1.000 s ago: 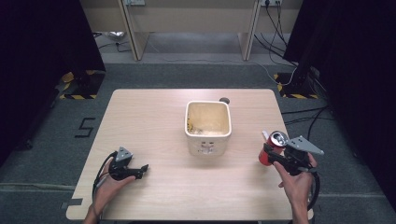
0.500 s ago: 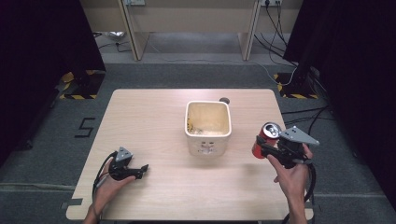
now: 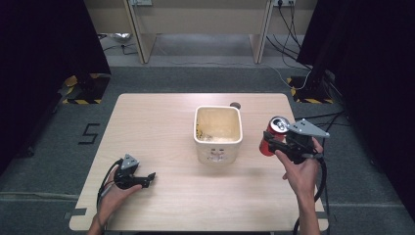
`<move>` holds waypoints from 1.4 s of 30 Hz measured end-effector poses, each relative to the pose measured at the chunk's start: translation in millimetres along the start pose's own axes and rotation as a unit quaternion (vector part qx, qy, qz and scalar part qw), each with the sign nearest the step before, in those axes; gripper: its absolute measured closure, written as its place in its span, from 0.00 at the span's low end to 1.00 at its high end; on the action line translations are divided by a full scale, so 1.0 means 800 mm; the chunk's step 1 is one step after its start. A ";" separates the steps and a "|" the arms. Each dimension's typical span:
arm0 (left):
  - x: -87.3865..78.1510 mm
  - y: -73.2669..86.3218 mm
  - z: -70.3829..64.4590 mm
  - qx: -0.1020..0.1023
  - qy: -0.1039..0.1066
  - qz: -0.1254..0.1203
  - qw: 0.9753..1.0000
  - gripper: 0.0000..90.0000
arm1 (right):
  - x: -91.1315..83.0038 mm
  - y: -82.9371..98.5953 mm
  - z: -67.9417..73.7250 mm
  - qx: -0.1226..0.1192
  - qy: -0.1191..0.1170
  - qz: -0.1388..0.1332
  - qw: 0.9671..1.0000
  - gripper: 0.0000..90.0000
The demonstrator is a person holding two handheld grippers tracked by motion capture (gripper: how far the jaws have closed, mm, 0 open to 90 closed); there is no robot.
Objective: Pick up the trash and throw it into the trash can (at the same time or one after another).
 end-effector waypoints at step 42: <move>0.000 0.000 0.000 0.000 0.000 0.000 1.000 0.16 | 0.047 -0.109 0.056 -0.018 -0.053 -0.018 0.998 0.38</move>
Point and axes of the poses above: each handheld gripper's, and its own axes: x roughly forward along the jaws, y roughly out of its underside, z roughly to its left, the point moved 8 cm from there along x, roughly forward along the jaws, and after that the axes turned 5 degrees about y, right-handed, at the moved point
